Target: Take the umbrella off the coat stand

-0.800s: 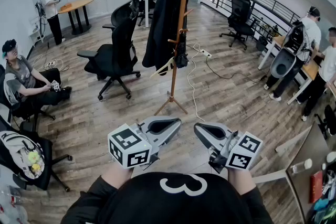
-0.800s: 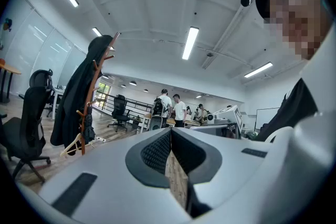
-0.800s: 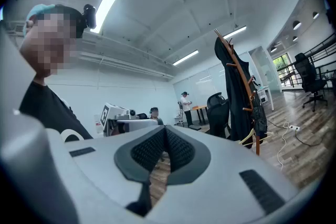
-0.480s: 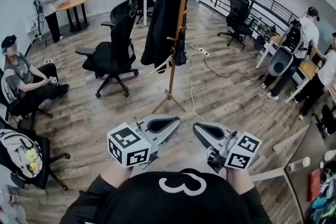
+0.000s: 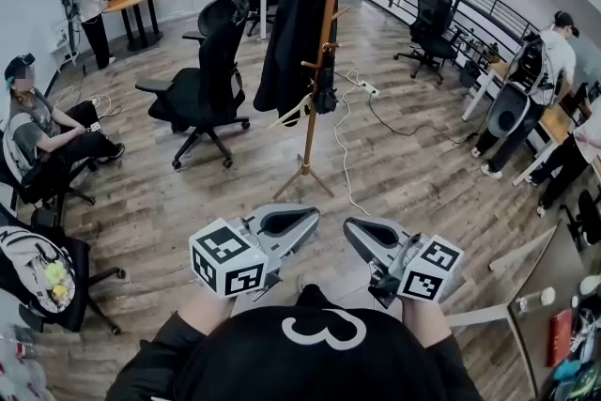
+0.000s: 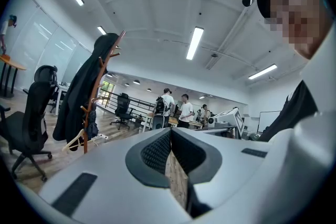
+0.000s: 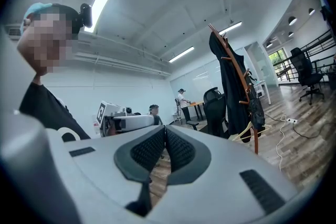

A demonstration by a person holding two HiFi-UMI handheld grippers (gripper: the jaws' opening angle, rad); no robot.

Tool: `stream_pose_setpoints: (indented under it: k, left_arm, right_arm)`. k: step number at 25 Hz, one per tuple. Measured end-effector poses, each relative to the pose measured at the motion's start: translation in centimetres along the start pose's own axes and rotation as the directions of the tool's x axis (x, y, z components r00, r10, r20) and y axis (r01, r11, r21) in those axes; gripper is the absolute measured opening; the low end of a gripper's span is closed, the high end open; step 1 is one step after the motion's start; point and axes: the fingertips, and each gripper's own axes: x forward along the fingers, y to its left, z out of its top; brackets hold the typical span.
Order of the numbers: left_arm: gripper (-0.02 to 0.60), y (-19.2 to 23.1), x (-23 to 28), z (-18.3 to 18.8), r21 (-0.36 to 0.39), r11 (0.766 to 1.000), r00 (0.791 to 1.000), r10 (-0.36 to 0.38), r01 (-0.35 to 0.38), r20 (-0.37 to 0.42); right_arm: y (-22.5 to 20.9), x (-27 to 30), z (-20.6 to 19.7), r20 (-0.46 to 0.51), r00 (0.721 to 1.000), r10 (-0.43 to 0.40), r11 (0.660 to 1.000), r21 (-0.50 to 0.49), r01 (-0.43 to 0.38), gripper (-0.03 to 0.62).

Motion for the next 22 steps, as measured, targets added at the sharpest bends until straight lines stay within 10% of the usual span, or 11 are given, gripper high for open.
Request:
stream_pose_setpoints:
  k: [22]
  left_arm:
    - [0.017, 15.6, 13.0, -1.3, -0.119, 0.99, 0.993, 0.064, -0.076, -0.098]
  right_arm:
    - [-19.1, 6.5, 1.0, -0.074, 0.997, 0.024, 0.997, 0.069, -0.019, 0.026]
